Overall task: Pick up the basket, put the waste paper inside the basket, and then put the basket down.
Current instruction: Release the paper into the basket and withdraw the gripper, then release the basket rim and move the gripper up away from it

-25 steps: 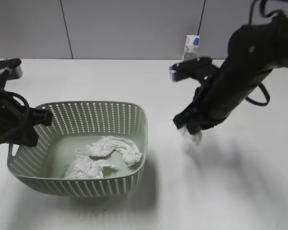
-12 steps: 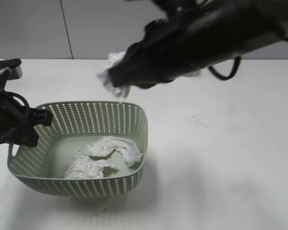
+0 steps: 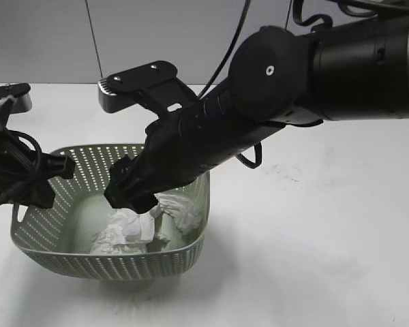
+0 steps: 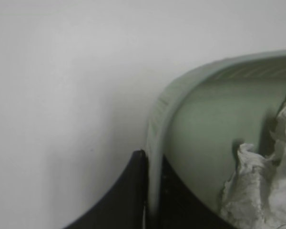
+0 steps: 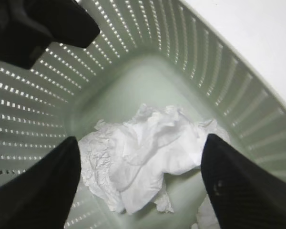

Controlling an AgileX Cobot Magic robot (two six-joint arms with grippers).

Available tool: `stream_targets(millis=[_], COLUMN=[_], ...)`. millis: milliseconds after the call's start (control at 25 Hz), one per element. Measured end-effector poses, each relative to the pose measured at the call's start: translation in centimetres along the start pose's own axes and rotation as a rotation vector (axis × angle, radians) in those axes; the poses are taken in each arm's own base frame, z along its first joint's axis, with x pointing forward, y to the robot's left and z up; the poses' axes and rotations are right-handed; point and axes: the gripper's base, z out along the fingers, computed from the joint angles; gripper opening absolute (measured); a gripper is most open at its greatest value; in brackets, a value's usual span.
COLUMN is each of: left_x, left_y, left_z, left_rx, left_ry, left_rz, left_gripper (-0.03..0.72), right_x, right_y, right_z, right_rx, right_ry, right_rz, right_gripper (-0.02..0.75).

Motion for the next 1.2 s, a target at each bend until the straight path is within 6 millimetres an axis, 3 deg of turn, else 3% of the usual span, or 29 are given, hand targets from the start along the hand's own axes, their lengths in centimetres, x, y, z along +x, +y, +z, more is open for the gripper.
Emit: stream_targets(millis=[200, 440, 640, 800, 960, 1200], left_x=[0.0, -0.1, -1.8, -5.1, -8.8, -12.6], left_y=[0.0, 0.0, -0.7, -2.0, -3.4, -4.7], left_z=[0.0, 0.0, 0.6, 1.4, 2.9, 6.4], left_rx=[0.000, 0.001, -0.001, 0.004, 0.016, 0.004], left_ry=[0.000, -0.005, 0.009, 0.004, -0.017, 0.032], left_rz=[0.000, 0.001, 0.003, 0.012, 0.017, 0.026], left_gripper=[0.002, 0.002, 0.002, 0.002, 0.002, 0.002], right_x=[-1.6, -2.5, 0.0, 2.8, 4.7, 6.9], right_y=[-2.4, -12.1, -19.3, -22.6, -22.2, -17.2], right_z=[-1.9, -7.6, -13.6, -18.5, -22.7, -26.7], right_rx=[0.064, 0.212, 0.321, 0.403, 0.462, 0.524], right_ry=[-0.005, 0.140, 0.243, 0.295, 0.254, 0.145], right_rz=[0.096, 0.255, 0.428, 0.548, 0.613, 0.594], right_gripper=[0.623, 0.586, 0.579, 0.580, 0.578, 0.577])
